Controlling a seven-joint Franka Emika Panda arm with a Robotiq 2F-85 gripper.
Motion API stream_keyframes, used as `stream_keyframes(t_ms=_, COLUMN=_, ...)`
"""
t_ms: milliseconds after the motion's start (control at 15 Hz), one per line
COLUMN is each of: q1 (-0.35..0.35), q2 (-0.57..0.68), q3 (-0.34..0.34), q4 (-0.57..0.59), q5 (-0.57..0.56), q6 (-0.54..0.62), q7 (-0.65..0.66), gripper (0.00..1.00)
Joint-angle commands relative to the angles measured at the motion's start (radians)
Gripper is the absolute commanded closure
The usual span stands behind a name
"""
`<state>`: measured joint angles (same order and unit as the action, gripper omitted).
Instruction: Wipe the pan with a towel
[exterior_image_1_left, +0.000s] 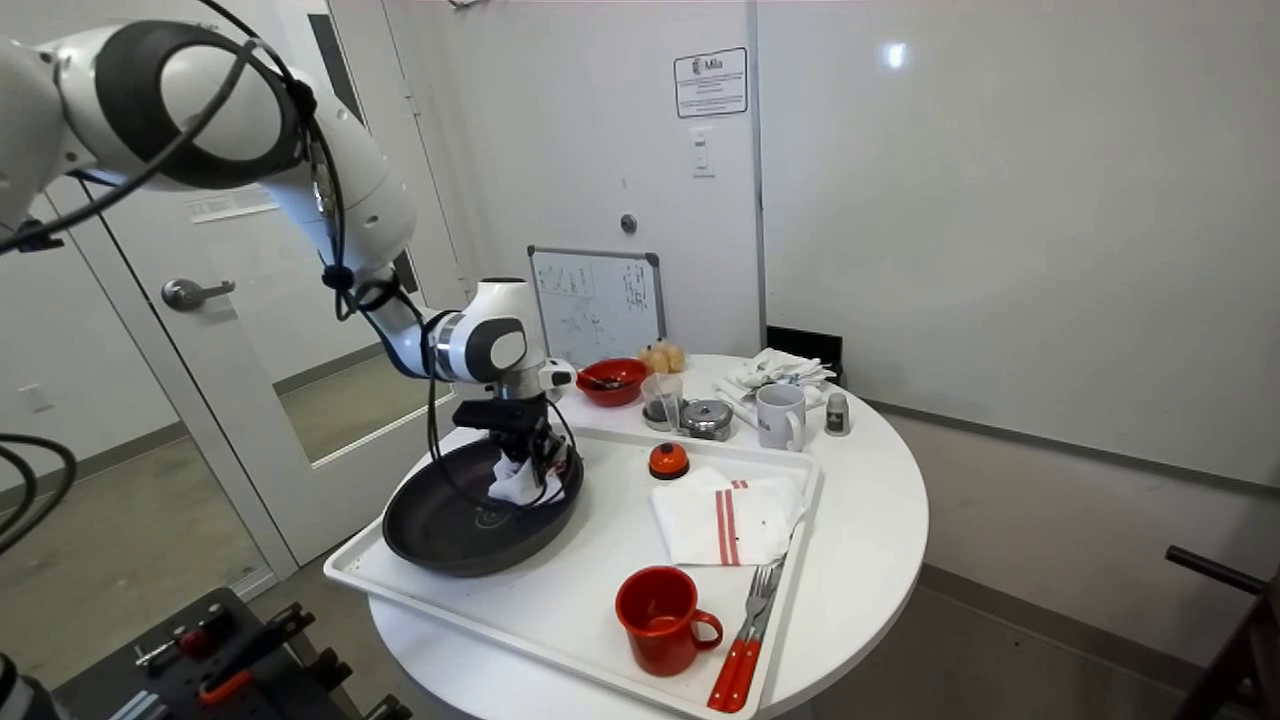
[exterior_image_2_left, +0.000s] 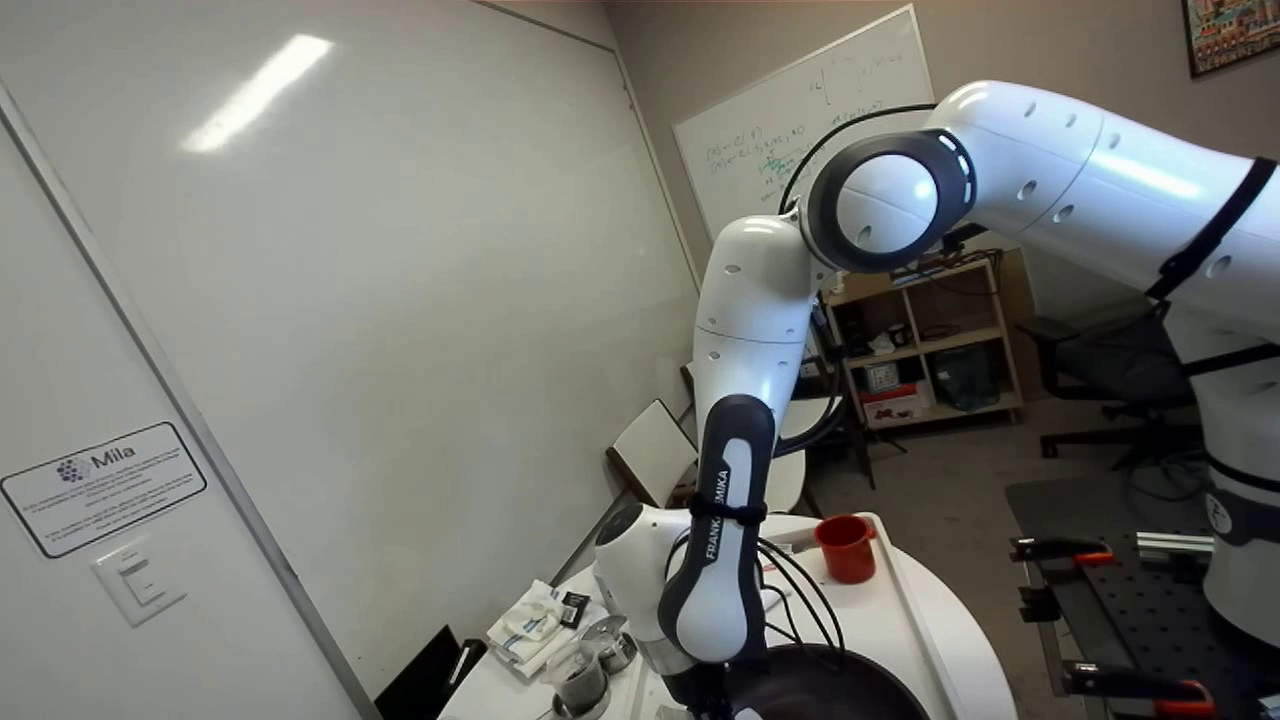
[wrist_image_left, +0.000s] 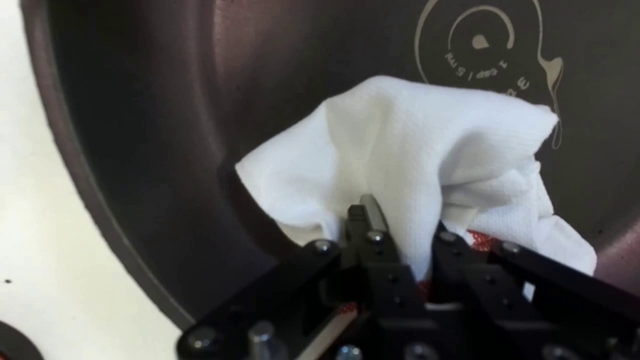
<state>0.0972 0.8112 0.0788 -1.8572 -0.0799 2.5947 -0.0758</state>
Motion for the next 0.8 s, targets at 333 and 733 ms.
stream_keyframes(t_ms=333, q1=-0.060, q2=-0.006, q3=-0.008, q4=-0.036, q5=0.035, q6=0.010, q7=-0.004, gripper=0.97)
stream_keyframes(t_ms=733, q1=-0.083, q2=-0.045, q3=0.002, q4=-0.139, q5=0.034, q6=0.076, q7=-0.020, gripper=0.97)
